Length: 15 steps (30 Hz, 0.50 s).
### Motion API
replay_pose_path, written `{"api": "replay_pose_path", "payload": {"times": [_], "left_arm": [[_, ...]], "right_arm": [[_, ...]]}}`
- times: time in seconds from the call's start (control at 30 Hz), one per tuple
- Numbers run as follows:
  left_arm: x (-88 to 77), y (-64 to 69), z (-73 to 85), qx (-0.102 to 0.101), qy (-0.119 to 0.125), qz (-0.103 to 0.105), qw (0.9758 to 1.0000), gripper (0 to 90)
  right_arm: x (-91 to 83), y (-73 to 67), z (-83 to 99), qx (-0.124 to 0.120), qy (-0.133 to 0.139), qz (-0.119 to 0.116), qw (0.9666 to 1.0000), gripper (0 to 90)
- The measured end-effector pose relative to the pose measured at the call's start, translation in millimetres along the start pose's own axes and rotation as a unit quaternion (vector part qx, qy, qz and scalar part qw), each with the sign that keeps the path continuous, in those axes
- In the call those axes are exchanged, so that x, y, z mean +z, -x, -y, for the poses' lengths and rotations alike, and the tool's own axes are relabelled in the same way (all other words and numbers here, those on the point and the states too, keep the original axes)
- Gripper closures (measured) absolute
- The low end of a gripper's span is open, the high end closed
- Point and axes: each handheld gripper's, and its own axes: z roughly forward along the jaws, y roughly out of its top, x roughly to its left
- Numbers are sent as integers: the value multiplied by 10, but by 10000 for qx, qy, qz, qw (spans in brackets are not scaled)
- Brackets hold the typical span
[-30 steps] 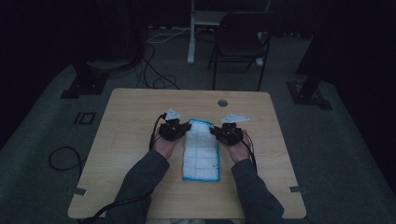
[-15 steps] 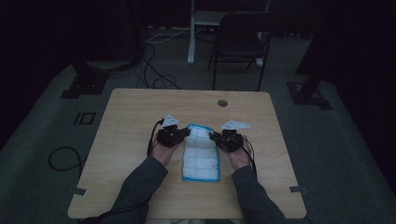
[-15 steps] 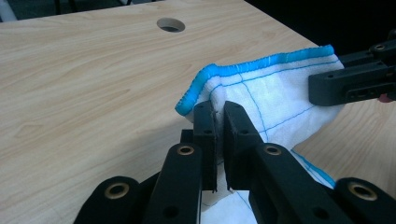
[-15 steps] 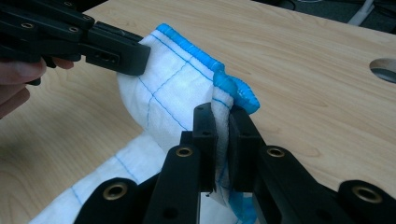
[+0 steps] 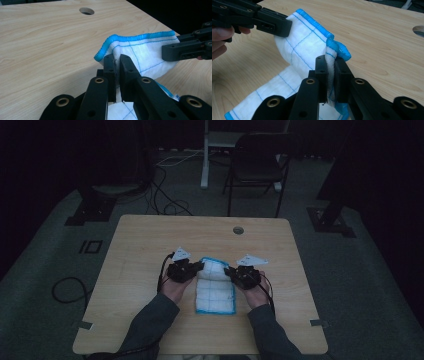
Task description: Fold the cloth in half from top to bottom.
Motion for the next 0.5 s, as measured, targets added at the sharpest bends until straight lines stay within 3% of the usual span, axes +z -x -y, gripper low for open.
{"api": "replay_pose_path", "payload": {"times": [0.5], "left_arm": [[-70,71,97,-34,59,91,9999,855]], "right_arm": [[-43,-32,115,158,62,-71,9998,840]]}}
